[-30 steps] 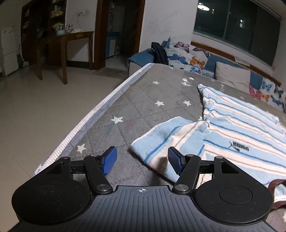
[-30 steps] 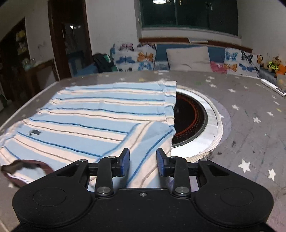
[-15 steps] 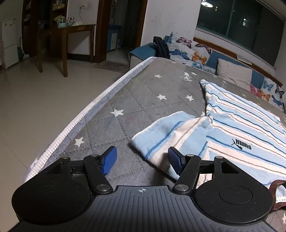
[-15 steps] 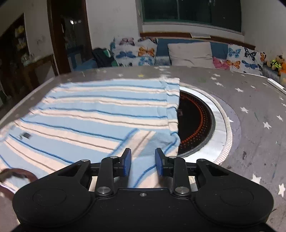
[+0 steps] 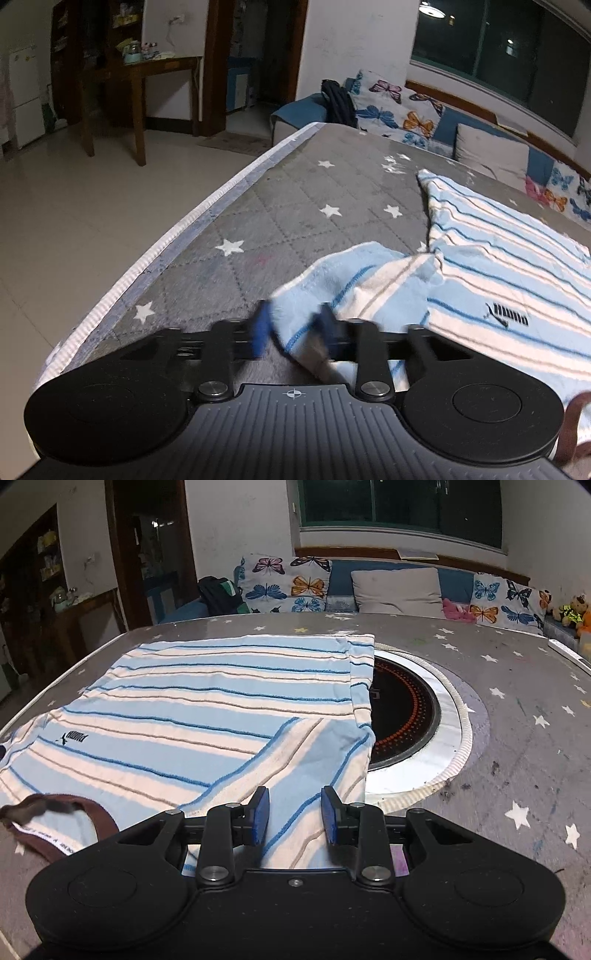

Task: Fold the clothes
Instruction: 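Grasp the shirt side with the left gripper and fold it over the body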

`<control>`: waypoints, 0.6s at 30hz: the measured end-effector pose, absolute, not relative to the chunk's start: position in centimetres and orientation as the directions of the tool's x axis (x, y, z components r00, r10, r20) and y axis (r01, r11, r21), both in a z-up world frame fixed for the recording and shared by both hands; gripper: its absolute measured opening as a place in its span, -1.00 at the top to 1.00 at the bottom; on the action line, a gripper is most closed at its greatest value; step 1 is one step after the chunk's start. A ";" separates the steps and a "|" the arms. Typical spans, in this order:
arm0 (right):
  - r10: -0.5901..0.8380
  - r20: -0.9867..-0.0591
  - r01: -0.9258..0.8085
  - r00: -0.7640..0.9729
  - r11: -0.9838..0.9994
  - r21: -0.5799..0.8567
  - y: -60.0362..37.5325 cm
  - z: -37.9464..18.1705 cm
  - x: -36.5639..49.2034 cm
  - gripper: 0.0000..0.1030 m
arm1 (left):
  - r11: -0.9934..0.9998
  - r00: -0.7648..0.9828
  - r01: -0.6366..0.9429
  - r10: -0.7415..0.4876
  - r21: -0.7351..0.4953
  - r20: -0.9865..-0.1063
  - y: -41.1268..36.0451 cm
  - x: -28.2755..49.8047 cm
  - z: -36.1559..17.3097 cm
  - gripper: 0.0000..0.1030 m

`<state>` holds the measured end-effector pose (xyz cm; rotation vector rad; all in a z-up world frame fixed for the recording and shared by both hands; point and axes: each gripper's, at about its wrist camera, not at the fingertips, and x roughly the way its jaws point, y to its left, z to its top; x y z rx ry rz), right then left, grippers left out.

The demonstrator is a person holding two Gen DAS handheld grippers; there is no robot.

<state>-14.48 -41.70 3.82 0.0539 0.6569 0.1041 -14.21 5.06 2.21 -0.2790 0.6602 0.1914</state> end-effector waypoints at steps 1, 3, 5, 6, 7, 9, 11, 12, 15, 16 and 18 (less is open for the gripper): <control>0.114 -0.607 -0.079 0.787 0.993 0.084 -41.7 3.8 -14.4 0.36 | 0.940 0.783 -0.267 0.082 -0.213 -0.617 5.2 -14.3 2.4 0.78; 0.113 -0.607 -0.079 0.787 0.993 0.082 -41.7 3.8 -14.4 0.36 | 0.929 0.799 -0.274 0.075 -0.251 -0.596 5.5 -14.6 2.8 0.80; 0.113 -0.607 -0.081 0.787 0.994 0.079 -41.6 3.8 -14.4 0.36 | 0.933 0.826 -0.257 0.076 -0.253 -0.558 5.1 -15.1 3.6 0.80; 0.112 -0.607 -0.083 0.787 0.994 0.076 -41.6 3.8 -14.4 0.36 | 0.943 0.854 -0.220 0.062 -0.251 -0.517 4.5 -15.6 4.3 0.80; 0.111 -0.608 -0.085 0.786 0.994 0.072 -41.6 3.8 -14.3 0.36 | 0.952 0.880 -0.182 0.045 -0.247 -0.473 3.9 -16.1 5.1 0.80; 0.110 -0.611 -0.087 0.784 0.994 0.068 -41.5 3.8 -14.3 0.36 | 0.970 0.918 -0.076 -0.022 -0.230 -0.397 2.4 -16.9 6.5 0.80; 0.110 -0.611 -0.088 0.784 0.994 0.066 -41.5 3.7 -14.3 0.36 | 0.978 0.933 0.061 -0.126 -0.198 -0.336 0.6 -17.4 7.6 0.80; 0.110 -0.611 -0.088 0.784 0.994 0.066 -41.5 3.7 -14.3 0.36 | 0.976 0.930 0.117 -0.173 -0.186 -0.325 -0.1 -17.5 7.8 0.80; 0.111 -0.610 -0.086 0.785 0.994 0.071 -41.6 3.7 -14.3 0.36 | 0.949 0.890 0.267 -0.311 -0.170 -0.333 -2.6 -17.1 7.8 0.80; 0.111 -0.610 -0.086 0.785 0.994 0.071 -41.6 3.7 -14.3 0.36 | 0.938 0.873 0.301 -0.343 -0.171 -0.347 -3.3 -16.8 7.5 0.79; 0.112 -0.610 -0.086 0.785 0.994 0.072 -41.6 3.7 -14.3 0.35 | 0.920 0.840 0.350 -0.392 -0.176 -0.375 -4.4 -16.3 7.0 0.75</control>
